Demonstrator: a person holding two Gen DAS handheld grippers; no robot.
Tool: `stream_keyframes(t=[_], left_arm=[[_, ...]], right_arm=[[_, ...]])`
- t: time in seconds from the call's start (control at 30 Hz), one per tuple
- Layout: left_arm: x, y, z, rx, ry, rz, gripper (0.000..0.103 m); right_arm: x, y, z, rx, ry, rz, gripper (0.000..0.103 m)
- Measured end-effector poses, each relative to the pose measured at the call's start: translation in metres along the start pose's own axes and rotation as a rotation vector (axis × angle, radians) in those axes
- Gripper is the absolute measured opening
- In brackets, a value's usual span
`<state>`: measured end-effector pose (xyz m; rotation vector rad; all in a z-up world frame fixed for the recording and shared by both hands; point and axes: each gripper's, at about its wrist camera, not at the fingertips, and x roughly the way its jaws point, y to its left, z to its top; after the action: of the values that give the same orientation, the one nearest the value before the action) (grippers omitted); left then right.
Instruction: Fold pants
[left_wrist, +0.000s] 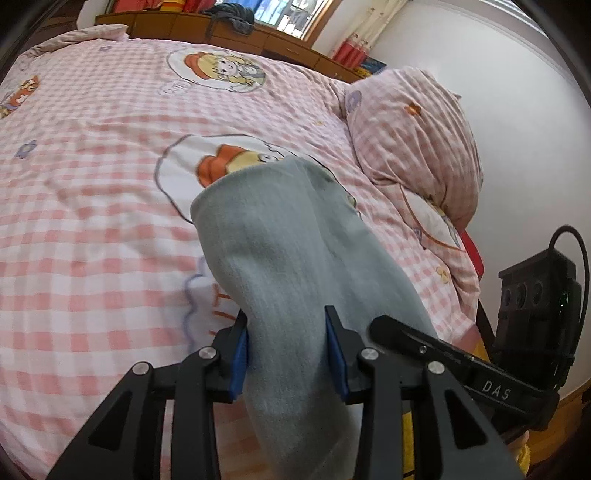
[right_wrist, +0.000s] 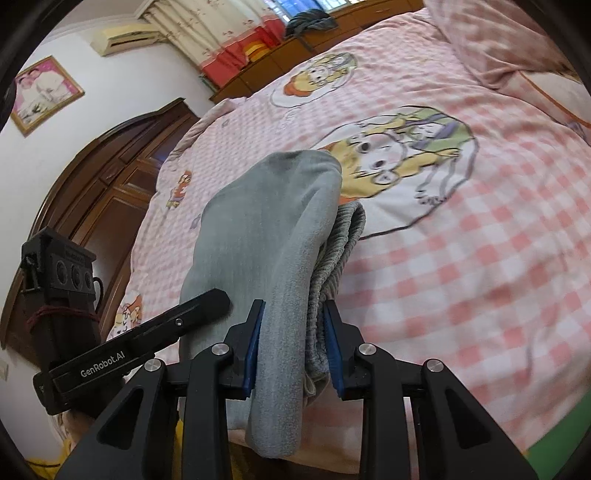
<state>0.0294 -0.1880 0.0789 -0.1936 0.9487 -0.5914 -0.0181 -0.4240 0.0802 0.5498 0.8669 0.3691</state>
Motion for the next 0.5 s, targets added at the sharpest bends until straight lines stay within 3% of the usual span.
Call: stream_keyframes(t=[0.5], left_arm=[[-0.064, 0.093, 0.011, -0.053, -0.052, 0.103, 0.038]], right_arm=[[0.075, 0.092, -0.003, -0.066, 0.065, 0.071, 0.031]])
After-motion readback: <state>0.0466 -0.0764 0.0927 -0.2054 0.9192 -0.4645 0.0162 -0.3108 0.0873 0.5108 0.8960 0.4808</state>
